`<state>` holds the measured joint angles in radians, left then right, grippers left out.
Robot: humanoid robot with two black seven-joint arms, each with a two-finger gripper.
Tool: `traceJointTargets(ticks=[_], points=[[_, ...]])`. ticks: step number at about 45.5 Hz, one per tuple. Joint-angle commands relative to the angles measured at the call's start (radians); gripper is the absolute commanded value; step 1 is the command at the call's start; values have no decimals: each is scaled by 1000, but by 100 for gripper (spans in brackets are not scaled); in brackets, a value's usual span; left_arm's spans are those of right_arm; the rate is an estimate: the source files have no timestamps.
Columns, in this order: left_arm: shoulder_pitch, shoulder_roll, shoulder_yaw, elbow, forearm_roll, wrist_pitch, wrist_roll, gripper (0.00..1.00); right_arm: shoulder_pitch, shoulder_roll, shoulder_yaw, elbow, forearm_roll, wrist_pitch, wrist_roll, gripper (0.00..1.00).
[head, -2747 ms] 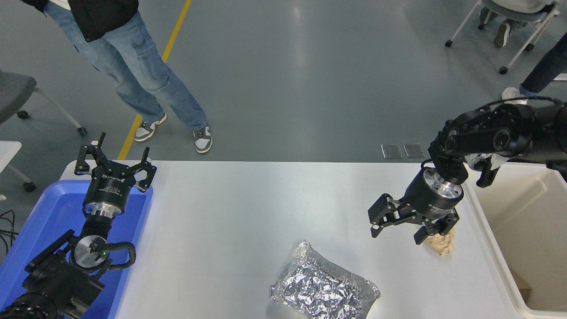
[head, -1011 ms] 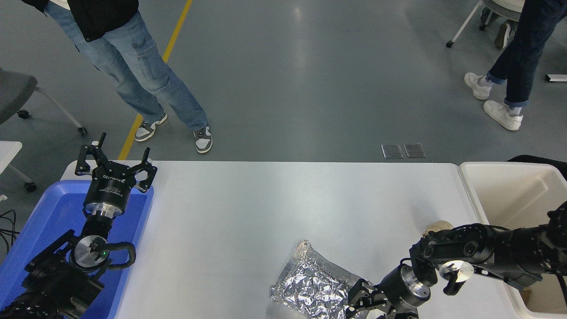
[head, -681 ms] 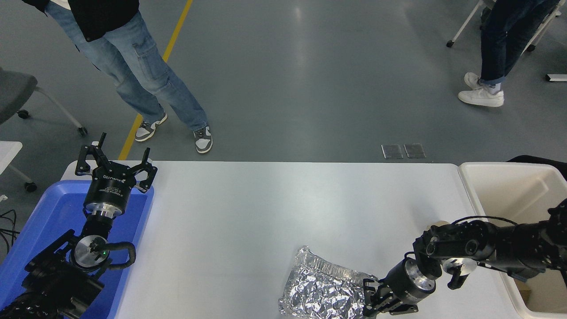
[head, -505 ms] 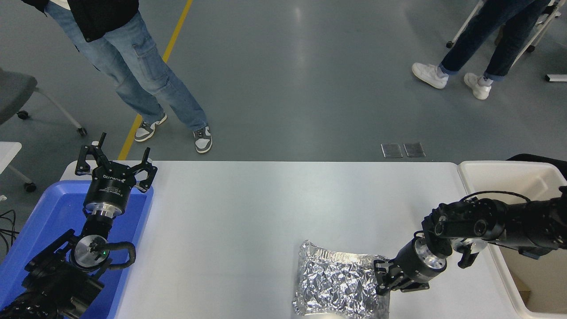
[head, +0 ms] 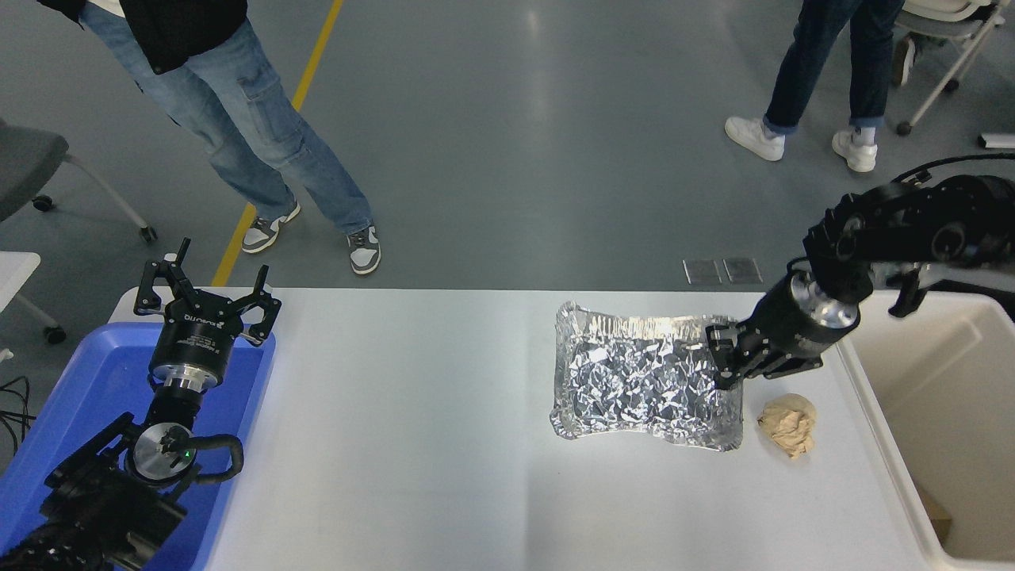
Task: Pick up foil plate and place in dustbin
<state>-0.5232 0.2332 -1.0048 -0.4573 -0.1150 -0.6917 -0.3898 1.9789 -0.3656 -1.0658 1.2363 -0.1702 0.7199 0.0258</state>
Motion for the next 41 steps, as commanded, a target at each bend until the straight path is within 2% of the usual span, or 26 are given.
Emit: traceJointTargets(ticks=[1, 11, 30, 37, 41], points=[[0, 0, 0, 0, 0, 0, 0, 100, 311, -7, -31, 38, 21, 65, -1, 0], [-1, 0, 0, 0, 0, 0, 0, 100, 426, 0, -31, 45, 17, 65, -1, 0], [0, 0, 0, 0, 0, 0, 0, 100, 436, -3, -59, 45, -6, 65, -1, 0], [-1, 0, 0, 0, 0, 0, 0, 100, 411, -62, -86, 35, -81, 65, 0, 0], [-1, 0, 0, 0, 0, 0, 0, 100, 390, -130, -86, 32, -181, 65, 2, 0]])
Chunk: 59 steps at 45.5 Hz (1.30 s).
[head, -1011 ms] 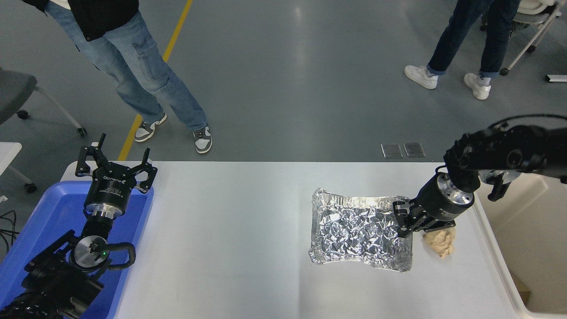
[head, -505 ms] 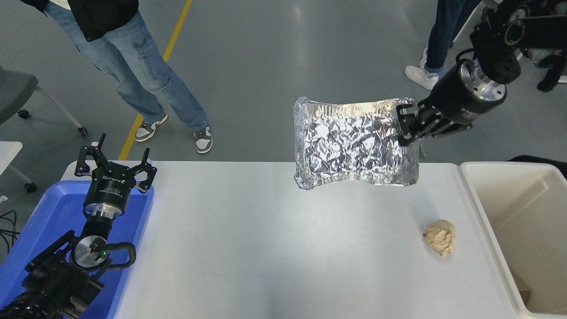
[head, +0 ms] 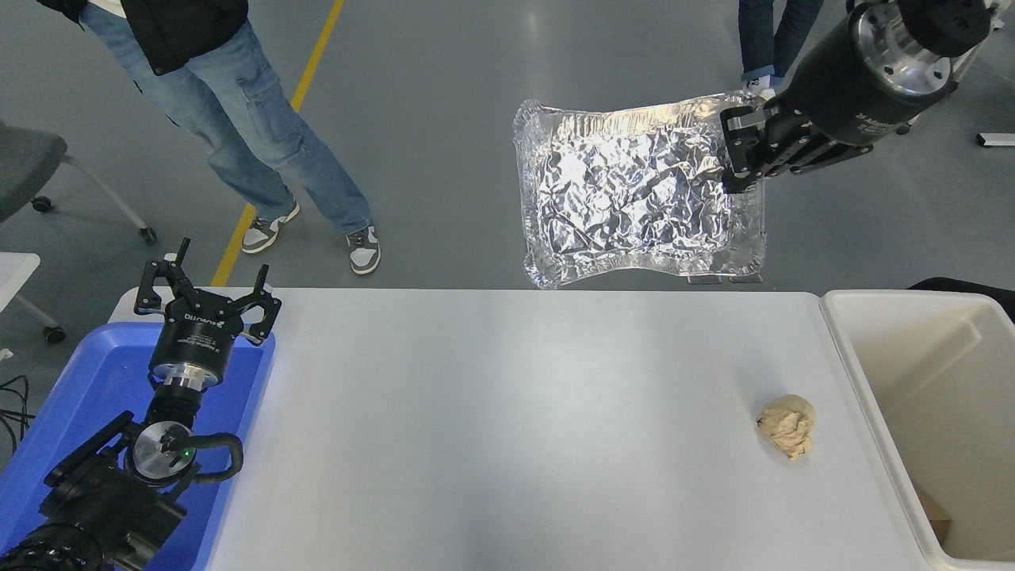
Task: Pick up foil plate and place in dustbin
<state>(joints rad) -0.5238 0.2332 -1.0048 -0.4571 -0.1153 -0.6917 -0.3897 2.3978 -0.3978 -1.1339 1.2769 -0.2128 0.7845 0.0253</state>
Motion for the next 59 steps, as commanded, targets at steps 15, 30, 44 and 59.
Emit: traceJointTargets(ticks=[15, 30, 44, 59], points=[[-1, 0, 0, 0, -1, 0, 0, 100, -284, -407, 77, -243, -582, 1, 25, 0], [-1, 0, 0, 0, 0, 0, -1, 100, -667, -530, 157, -441, -780, -88, 82, 0], [-1, 0, 0, 0, -1, 0, -1, 100, -1233, -401, 425, -818, -766, -320, 81, 0], [-2, 0, 0, 0, -1, 0, -1, 100, -1516, -279, 556, -1047, -761, -481, 48, 0]])
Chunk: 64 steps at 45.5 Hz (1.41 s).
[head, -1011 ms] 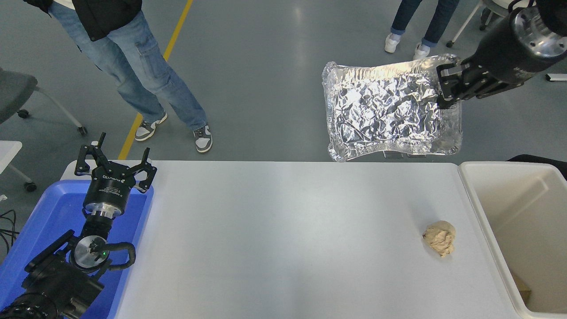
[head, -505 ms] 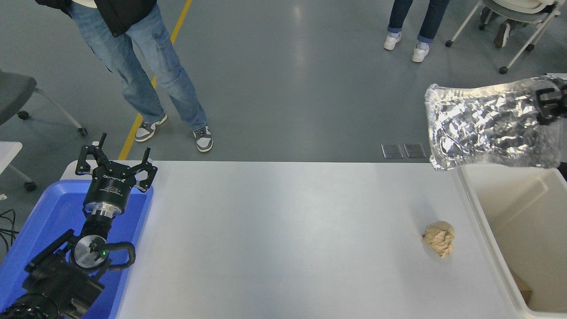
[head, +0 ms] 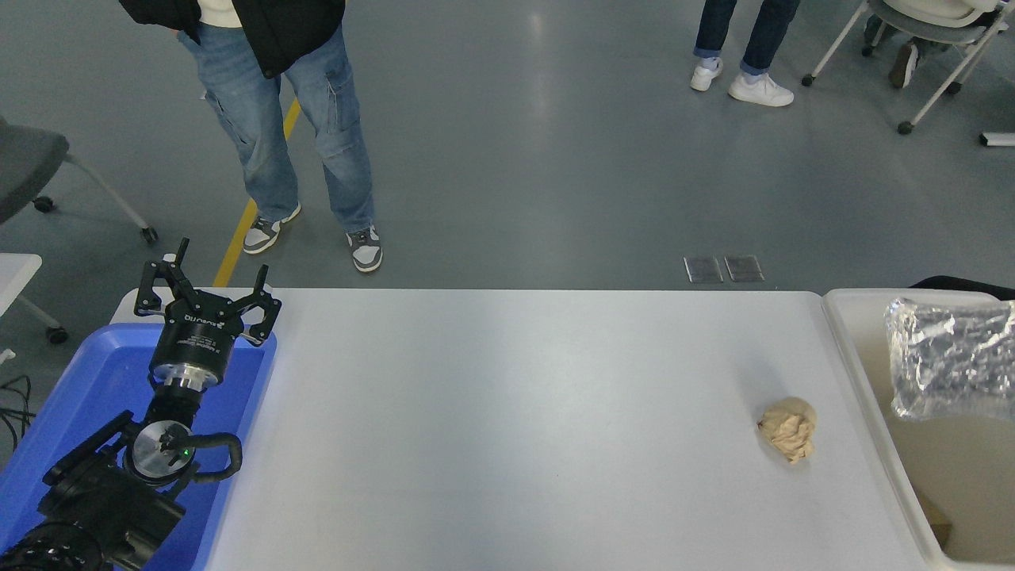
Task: Pick up foil plate and place in dustbin
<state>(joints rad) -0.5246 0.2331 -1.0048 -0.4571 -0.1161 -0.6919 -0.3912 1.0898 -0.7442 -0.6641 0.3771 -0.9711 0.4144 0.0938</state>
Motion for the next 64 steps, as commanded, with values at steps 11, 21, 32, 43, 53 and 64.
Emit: traceJointTargets(ticks=[11, 21, 32, 43, 53, 64], points=[[-2, 0, 0, 0, 0, 0, 0, 100, -251, 112, 103, -147, -1, -192, -49, 35], [-2, 0, 0, 0, 0, 0, 0, 100, -263, 138, 115, -144, 14, -194, -55, 100], [-3, 0, 0, 0, 1, -3, 3, 100, -131, 138, 97, 34, 25, -177, -54, 100], [-3, 0, 0, 0, 1, -5, 5, 100, 323, -4, -51, 561, 135, 39, -54, 100], [-2, 0, 0, 0, 1, -5, 5, 100, 743, 86, -229, 773, 465, 348, -52, 100], [-2, 0, 0, 0, 1, -5, 3, 100, 984, 340, -354, 836, 696, 371, -54, 100]])
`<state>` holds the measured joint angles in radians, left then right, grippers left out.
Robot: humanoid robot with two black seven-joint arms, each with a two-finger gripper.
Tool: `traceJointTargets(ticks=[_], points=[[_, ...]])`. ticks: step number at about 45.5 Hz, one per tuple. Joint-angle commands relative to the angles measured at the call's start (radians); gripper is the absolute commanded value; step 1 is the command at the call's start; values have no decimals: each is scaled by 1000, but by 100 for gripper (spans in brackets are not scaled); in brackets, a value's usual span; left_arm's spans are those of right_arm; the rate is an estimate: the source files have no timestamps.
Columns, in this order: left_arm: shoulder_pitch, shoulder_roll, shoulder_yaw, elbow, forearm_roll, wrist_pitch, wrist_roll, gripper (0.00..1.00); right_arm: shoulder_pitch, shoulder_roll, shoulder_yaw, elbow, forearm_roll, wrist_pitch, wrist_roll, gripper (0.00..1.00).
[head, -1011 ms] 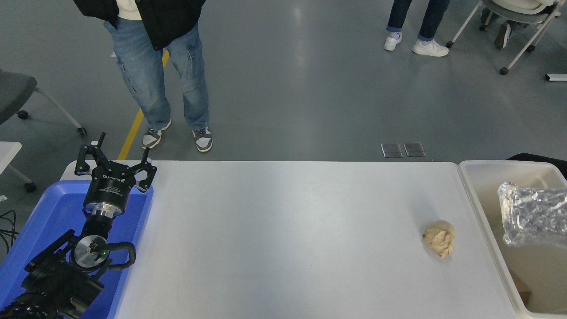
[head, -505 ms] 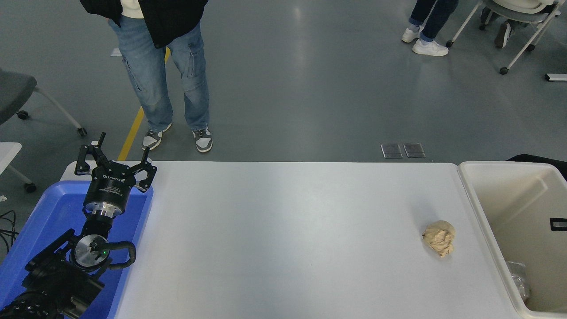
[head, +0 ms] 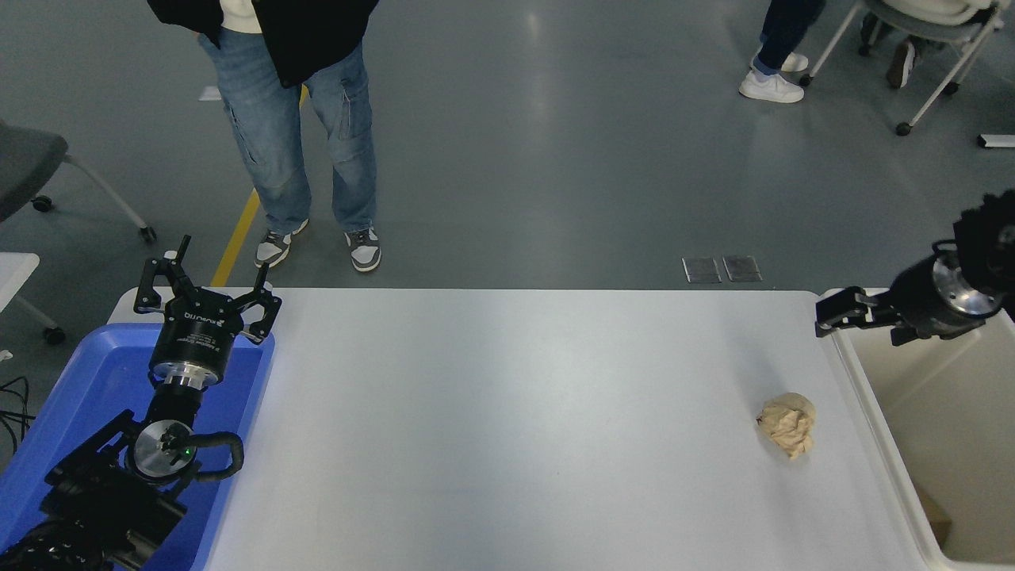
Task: Pick up foil plate and place in dustbin
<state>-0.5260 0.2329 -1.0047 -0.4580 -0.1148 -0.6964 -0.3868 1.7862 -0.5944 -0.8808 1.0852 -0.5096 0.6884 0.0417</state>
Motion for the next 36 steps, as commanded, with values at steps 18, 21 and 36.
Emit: traceJointTargets(ticks=[18, 21, 36], points=[[3, 0, 0, 1, -3, 5, -4, 100, 496, 450, -204, 150, 387, 97, -5, 100], [1, 0, 0, 1, -3, 5, -4, 100, 504, 467, -207, 159, 387, 97, -5, 100], [3, 0, 0, 1, -3, 6, -4, 100, 513, 481, -207, 162, 402, 97, -3, 100]])
